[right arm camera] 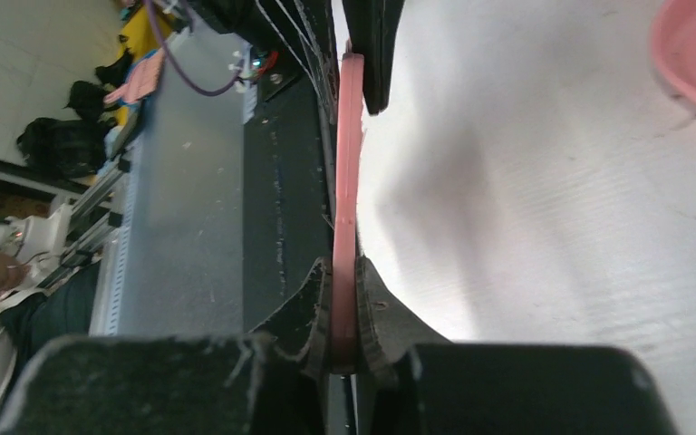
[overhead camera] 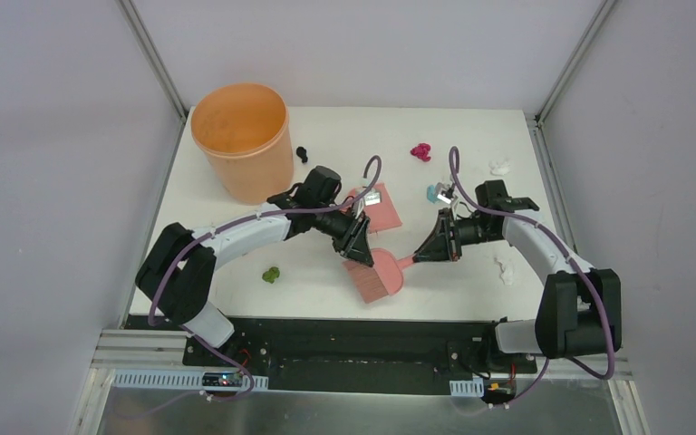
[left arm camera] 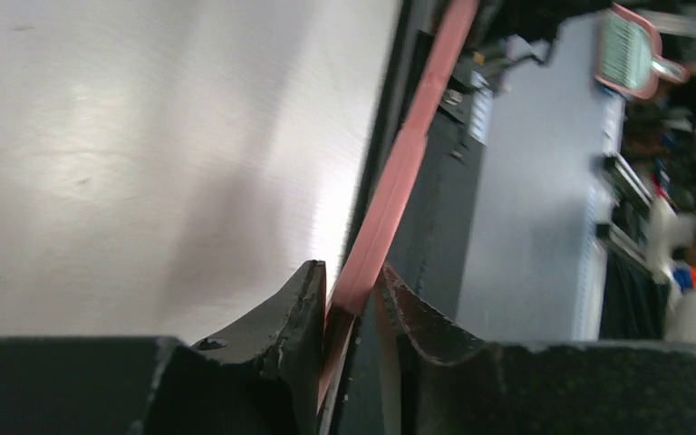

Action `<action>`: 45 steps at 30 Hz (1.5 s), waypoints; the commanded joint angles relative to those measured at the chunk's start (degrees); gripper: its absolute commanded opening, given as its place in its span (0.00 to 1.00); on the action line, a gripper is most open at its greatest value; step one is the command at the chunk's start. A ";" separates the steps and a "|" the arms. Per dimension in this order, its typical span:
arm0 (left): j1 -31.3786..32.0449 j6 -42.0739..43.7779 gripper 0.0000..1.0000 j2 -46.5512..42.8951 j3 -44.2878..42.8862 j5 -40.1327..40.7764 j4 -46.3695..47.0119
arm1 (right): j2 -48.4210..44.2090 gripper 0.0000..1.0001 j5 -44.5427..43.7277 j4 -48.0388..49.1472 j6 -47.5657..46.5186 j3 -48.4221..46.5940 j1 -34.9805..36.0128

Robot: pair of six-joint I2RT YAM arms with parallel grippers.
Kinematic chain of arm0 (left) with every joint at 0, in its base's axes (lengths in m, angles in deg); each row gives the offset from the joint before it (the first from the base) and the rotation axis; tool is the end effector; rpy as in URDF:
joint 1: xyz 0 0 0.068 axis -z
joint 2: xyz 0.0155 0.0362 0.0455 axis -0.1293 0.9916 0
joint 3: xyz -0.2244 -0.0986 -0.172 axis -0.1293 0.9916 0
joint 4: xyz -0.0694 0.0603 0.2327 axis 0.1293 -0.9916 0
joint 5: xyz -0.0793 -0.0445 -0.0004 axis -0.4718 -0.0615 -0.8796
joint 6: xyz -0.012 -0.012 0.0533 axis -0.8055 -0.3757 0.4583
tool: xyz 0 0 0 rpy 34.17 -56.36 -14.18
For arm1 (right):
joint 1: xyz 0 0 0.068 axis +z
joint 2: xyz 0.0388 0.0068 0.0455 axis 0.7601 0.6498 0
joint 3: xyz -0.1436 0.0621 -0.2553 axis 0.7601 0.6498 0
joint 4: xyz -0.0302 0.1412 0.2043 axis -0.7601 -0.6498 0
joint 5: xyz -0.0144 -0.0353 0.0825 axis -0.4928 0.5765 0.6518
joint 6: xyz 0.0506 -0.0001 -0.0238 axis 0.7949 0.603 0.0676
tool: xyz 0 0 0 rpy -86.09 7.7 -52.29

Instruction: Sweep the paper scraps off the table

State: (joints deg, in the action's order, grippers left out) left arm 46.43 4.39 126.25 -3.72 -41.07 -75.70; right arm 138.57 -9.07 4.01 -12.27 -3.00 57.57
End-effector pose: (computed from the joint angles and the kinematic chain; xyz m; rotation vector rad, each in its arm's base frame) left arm 0.2244 -0.2232 0.2620 1.1334 2.1610 -1.5570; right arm 0.1941 0.0654 0.2582 -1.0669 1.8670 1.5381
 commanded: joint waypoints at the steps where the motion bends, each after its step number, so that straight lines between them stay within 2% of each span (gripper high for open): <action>1: -1.03 2.35 0.29 -5.44 -1.17 27.95 -3.72 | 0.02 0.00 -1.22 1.76 6.39 -5.15 -3.90; 2: -1.02 2.03 0.32 -7.04 -0.81 35.25 -4.68 | 0.21 0.00 -2.84 1.00 9.48 -6.96 -5.45; 4: -1.02 2.53 0.37 -11.04 0.59 44.02 -4.88 | 1.22 0.00 -1.95 -8.55 5.99 -11.85 -9.50; 7: -0.98 2.67 0.56 -17.94 5.72 50.14 0.79 | 2.62 0.00 1.12 -23.95 -4.36 -18.16 -14.88; 10: -1.03 4.63 0.67 -19.09 6.05 52.82 1.49 | 2.27 0.00 1.28 -26.13 -3.25 -19.05 -16.17; 12: -1.03 7.98 0.68 -15.65 3.02 54.06 -1.57 | 1.44 0.00 -0.01 -22.18 1.22 -18.08 -16.26; 14: -1.03 13.40 0.66 -10.82 -0.51 53.55 -4.41 | -1.04 0.00 -4.02 -10.56 11.99 -15.36 -16.42; 17: -2.63 13.52 0.64 -5.57 -2.79 51.67 -6.97 | -8.93 0.00 -18.34 14.28 35.28 -7.13 -16.45; 18: -3.01 13.84 0.63 -4.70 -3.27 51.41 -7.80 | -11.92 0.00 -24.79 20.22 39.68 -4.54 -16.41; 20: -3.14 15.16 0.63 -4.98 -2.55 52.22 -7.20 | -17.49 0.00 -33.34 26.78 40.76 -1.10 -16.45; 23: -3.40 16.40 0.65 -6.13 -0.86 52.52 -4.48 | -22.91 0.00 -38.07 29.69 40.96 1.92 -16.49; 27: -3.41 19.35 0.65 -3.03 -3.09 53.33 -3.68 | -25.08 0.00 -37.43 29.78 40.07 3.51 -16.60; 33: -3.41 25.31 0.63 7.43 -12.19 49.95 -9.89 | -25.37 0.00 -39.55 28.77 38.98 3.19 -16.76; 36: -3.41 26.46 0.63 9.32 -12.88 53.07 -8.32 | -26.19 0.00 -39.14 27.93 38.67 3.48 -17.12; 39: -3.39 28.45 0.62 11.33 -15.32 53.99 -10.69 | -27.21 0.00 -37.77 27.54 38.52 3.96 -17.43; 45: -3.35 26.01 0.54 14.79 -18.13 50.37 -15.07 | -27.31 0.00 -38.27 27.33 38.25 3.73 -17.67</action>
State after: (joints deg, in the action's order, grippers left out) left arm 43.33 30.95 139.99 -18.54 11.02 -87.83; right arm 112.48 -47.45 29.52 25.91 1.15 40.46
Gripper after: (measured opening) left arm 0.573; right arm 0.084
